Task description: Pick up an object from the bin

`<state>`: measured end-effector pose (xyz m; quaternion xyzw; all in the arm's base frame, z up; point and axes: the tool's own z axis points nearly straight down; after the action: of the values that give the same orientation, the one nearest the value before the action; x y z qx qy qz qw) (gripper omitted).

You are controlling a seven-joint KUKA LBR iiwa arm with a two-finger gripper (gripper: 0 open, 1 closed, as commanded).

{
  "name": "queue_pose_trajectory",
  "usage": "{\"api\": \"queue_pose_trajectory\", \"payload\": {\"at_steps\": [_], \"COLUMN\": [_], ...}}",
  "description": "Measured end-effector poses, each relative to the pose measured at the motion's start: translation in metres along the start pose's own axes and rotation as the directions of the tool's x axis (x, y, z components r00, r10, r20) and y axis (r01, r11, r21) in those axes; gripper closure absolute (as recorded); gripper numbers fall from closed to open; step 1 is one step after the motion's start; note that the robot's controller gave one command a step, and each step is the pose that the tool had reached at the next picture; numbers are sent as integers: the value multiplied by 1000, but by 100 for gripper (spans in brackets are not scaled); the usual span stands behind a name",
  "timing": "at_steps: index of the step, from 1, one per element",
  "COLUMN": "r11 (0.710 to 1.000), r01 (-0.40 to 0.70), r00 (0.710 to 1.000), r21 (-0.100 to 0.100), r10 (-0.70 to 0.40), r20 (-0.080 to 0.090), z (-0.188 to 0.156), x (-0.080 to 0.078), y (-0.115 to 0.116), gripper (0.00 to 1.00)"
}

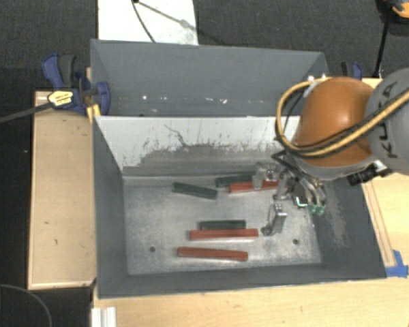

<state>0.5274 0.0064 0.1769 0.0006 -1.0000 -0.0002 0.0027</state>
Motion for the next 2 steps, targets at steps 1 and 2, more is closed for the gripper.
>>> {"api": "queue_pose_trajectory", "payload": {"at_steps": [1,2], "r11": [1000,997], "r01": [0,-79], "r00": [1000,997], "r21": [0,-1], "r10": [0,79], "r20": [8,17], "z": [-4,20], "x": [-2,0], "y": [0,9], "gripper": [0,0]}}
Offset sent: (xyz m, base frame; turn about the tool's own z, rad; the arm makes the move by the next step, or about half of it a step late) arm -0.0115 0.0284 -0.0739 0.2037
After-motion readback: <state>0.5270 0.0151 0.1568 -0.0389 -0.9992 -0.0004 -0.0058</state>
